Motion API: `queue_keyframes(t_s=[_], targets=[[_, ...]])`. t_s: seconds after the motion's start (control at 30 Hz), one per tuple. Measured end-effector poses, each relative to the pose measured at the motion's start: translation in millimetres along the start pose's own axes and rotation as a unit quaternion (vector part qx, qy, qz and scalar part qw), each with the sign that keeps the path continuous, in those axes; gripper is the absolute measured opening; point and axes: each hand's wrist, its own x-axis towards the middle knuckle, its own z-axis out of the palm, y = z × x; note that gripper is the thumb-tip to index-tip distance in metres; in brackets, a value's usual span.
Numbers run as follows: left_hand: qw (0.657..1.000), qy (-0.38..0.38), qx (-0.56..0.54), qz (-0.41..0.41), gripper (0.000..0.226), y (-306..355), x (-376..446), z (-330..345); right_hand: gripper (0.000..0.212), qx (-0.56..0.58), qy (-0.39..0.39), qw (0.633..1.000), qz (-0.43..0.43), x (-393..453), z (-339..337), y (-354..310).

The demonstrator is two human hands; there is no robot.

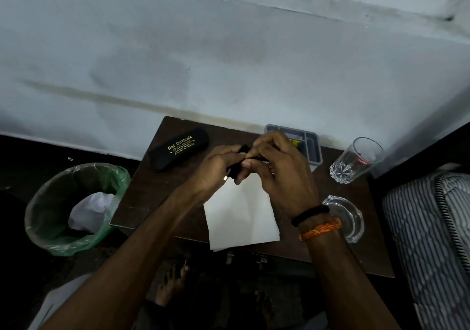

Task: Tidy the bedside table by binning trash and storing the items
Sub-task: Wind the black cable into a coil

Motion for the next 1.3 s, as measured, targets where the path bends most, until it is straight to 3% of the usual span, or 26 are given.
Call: queue_keyframes(t_s=[0.13,0.27,0.5,0.8,1.0,1.3], targets=[[0.998,-0.007,-0.047,-0.045,0.017,1.6,0.6,1.5,0.009,0.043,-0.044,0.998,0.017,-1.2,-0.2,4.4],[0.996,-0.007,-0.038,-0.081,0.033,2.9,-1.0,-0.1,0.008,0.058,-0.069,0.996,0.018,-1.8,0.8,6.1],[0.99,-0.104,0.021,-0.097,0.029,6.8,-7.4,-16.4,0.008,0.122,-0.074,0.989,0.047,-3.2,-1.3,10.6],[0.995,-0.057,-0.032,-0.074,0.028,2.3,-4.7,-15.7,0.007,0.175,-0.048,0.981,0.066,-4.4,0.6,10.3],[0.996,0.041,-0.066,-0.051,0.007,-2.8,-0.5,-13.9,0.012,0.233,-0.057,0.964,0.119,-3.3,4.1,10.5],[0.995,-0.024,-0.095,-0.008,0.022,4.8,-7.4,-8.0,0.014,0.249,-0.01,0.955,0.159,-2.0,1.8,10.7]])
